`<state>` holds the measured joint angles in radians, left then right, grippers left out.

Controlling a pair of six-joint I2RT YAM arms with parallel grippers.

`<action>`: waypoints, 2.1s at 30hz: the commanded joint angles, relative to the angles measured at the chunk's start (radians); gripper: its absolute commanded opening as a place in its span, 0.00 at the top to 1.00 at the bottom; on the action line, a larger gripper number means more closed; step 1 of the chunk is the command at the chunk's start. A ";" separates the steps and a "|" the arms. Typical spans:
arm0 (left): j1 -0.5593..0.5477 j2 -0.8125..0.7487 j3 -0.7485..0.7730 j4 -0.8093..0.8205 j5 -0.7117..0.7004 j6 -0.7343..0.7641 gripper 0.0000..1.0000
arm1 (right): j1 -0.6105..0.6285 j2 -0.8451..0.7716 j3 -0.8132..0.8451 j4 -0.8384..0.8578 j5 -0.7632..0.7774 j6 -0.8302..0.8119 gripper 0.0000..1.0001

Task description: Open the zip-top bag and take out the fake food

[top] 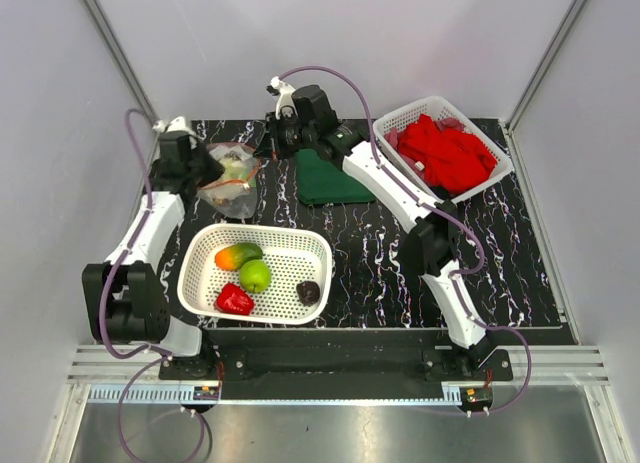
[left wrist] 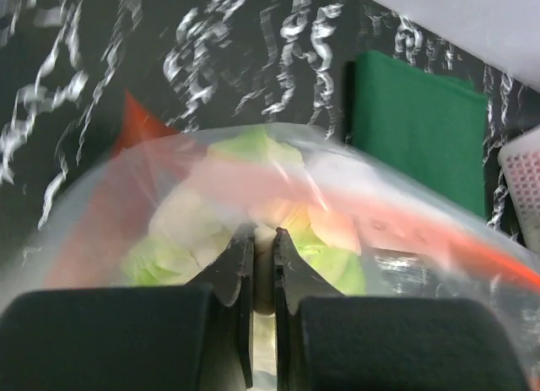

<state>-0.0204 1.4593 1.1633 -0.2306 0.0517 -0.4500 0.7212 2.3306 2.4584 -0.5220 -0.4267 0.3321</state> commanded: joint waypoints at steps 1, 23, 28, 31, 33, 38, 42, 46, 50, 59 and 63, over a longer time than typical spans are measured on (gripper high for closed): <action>-0.008 -0.075 0.004 -0.002 0.032 -0.057 1.00 | -0.011 -0.082 0.004 -0.004 0.016 -0.021 1.00; -0.078 -0.048 0.107 -0.103 -0.134 -0.046 1.00 | -0.012 -0.076 0.011 -0.009 -0.004 -0.013 1.00; -0.114 -0.089 0.114 -0.104 -0.279 0.079 1.00 | -0.012 -0.080 0.001 -0.010 -0.006 -0.011 1.00; -0.135 -0.080 0.114 -0.110 -0.267 0.082 1.00 | -0.012 -0.085 -0.013 -0.009 0.000 -0.021 1.00; -0.113 -0.047 0.151 -0.150 -0.289 0.086 1.00 | -0.012 -0.083 -0.007 -0.009 -0.006 -0.016 1.00; -0.055 0.006 0.142 -0.156 -0.098 0.001 1.00 | -0.012 -0.080 -0.003 -0.010 -0.021 -0.013 1.00; -0.058 -0.019 0.102 -0.102 -0.127 -0.039 1.00 | -0.011 -0.077 -0.016 -0.013 -0.058 0.004 1.00; -0.058 -0.042 0.078 -0.050 -0.168 -0.082 1.00 | 0.007 -0.091 -0.044 -0.029 -0.041 0.015 1.00; -0.056 -0.005 0.124 -0.061 -0.135 -0.113 1.00 | 0.050 -0.099 -0.047 -0.079 0.009 -0.024 1.00; 0.068 0.012 0.089 -0.102 -0.070 0.034 1.00 | 0.029 -0.272 -0.263 -0.134 0.293 -0.131 1.00; 0.079 -0.020 0.052 -0.084 -0.007 0.068 1.00 | 0.003 -0.293 -0.300 -0.131 0.275 -0.165 1.00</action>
<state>0.0231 1.4979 1.2392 -0.3870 0.0189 -0.4530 0.7715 2.1330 2.1773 -0.6216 -0.2241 0.2382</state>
